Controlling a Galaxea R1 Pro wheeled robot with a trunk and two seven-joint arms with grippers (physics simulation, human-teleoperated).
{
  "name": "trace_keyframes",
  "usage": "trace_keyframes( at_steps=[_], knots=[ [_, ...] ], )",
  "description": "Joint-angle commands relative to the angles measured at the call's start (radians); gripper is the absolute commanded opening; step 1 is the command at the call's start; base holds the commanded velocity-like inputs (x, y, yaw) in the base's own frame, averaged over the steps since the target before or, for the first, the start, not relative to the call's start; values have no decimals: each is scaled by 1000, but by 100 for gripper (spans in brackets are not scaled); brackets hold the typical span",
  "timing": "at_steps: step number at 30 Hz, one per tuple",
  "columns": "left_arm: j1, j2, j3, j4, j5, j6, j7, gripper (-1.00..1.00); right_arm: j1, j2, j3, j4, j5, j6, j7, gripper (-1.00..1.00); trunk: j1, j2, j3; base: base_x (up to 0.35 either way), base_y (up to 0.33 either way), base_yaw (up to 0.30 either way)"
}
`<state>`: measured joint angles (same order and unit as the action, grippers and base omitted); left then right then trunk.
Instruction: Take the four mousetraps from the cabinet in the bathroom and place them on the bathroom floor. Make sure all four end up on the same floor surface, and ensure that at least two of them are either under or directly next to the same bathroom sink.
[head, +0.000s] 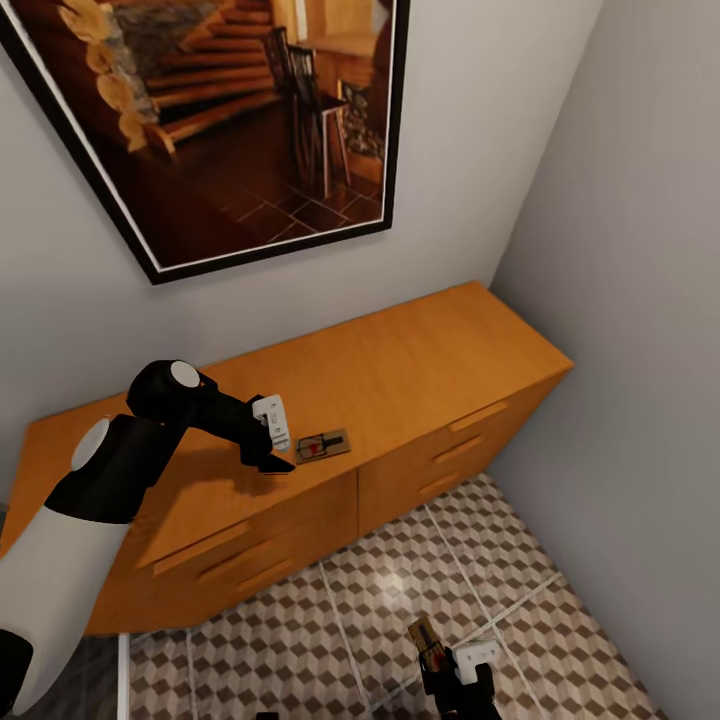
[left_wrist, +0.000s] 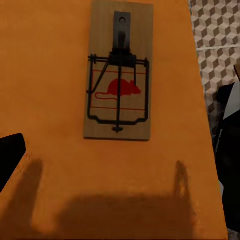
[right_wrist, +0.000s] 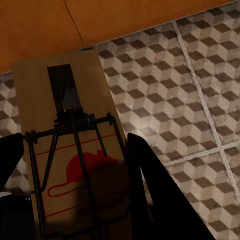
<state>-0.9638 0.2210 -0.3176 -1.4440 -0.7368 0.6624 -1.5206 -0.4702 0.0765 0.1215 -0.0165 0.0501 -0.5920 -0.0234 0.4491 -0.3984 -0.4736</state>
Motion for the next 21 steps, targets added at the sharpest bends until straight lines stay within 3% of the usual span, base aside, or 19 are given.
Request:
trace_keyframes(
  at_steps=[1, 21],
  knots=[
    [-1, 1, -1, -1, -7, 10, -7, 100, -1, 0, 1, 1, 4, -3, -3, -100, 1, -2, -2, 223, -54, 0],
    [-1, 0, -7, -1, -7, 10, -10, 100, -1, 0, 1, 1, 4, -3, -3, -100, 1, -2, -3, 31, -7, 0]
  ],
)
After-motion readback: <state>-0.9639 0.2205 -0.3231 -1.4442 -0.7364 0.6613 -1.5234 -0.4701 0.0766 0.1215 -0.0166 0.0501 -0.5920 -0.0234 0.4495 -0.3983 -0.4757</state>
